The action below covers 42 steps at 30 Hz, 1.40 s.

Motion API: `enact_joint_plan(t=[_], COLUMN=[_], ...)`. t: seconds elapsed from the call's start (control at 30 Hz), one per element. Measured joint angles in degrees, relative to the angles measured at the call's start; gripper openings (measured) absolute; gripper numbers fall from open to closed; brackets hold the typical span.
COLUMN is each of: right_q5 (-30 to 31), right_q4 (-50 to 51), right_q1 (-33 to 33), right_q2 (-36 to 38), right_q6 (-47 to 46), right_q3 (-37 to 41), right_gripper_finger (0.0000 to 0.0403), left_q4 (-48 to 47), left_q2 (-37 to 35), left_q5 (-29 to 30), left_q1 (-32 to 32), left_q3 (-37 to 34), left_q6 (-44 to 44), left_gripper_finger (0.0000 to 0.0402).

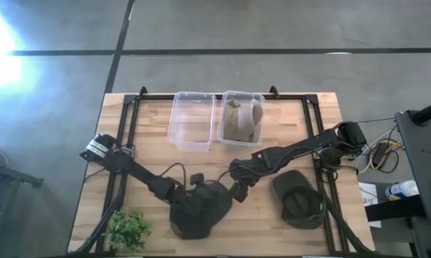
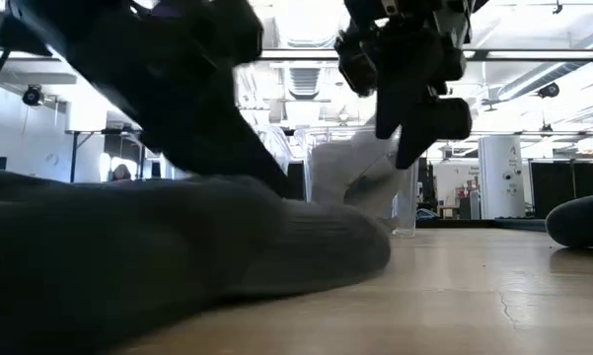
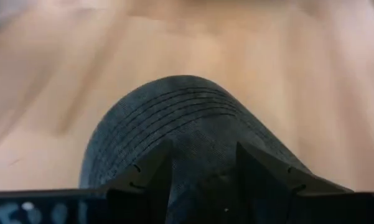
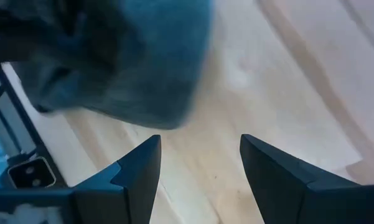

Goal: Pick & Place hat
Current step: Put the left dark green cap into the left transparent bin

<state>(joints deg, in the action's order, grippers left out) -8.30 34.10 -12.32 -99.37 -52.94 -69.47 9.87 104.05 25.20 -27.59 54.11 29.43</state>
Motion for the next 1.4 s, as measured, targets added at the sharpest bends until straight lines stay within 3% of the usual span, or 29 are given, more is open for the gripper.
enact_joint_plan(t=[0.1,0.3,0.43,0.57,0.73,1.13,1.4], right_q5=[-0.8,-4.2,-4.2,-2.1,-0.7,4.2,-1.7], right_q4=[-0.7,-16.1,-28.3,-31.8,-31.9,-38.3,-53.8], right_q1=[0.0,-0.1,-0.2,-0.1,-0.1,-2.8,-1.4], right_q2=[0.0,0.3,0.2,0.2,0.2,-2.0,-7.8], right_q6=[-2.1,-8.7,-13.1,-14.0,-14.7,-16.1,-17.0], right_q3=[1.7,8.3,12.6,15.7,18.3,19.4,20.8], right_gripper_finger=[0.0215,0.0215,0.0215,0.0215,0.0215,0.0215,0.0215], left_q4=[-2.5,-10.0,-18.2,-25.6,-26.3,-20.2,-14.7], left_q2=[-3.5,-14.2,-20.4,-22.3,-20.1,-7.9,-2.6], left_q5=[-3.5,-0.4,-0.4,-3.8,-9.0,-14.2,-14.3], left_q1=[0.1,0.2,-0.4,-1.2,-2.6,-3.1,-1.9], left_q3=[-0.1,-0.1,0.0,0.0,0.0,-0.1,-0.1], left_q6=[-6.7,-9.9,-1.9,8.2,12.5,16.8,15.4], left_gripper_finger=[0.0172,0.0172,0.0172,0.0172,0.0172,0.0172,0.0172])
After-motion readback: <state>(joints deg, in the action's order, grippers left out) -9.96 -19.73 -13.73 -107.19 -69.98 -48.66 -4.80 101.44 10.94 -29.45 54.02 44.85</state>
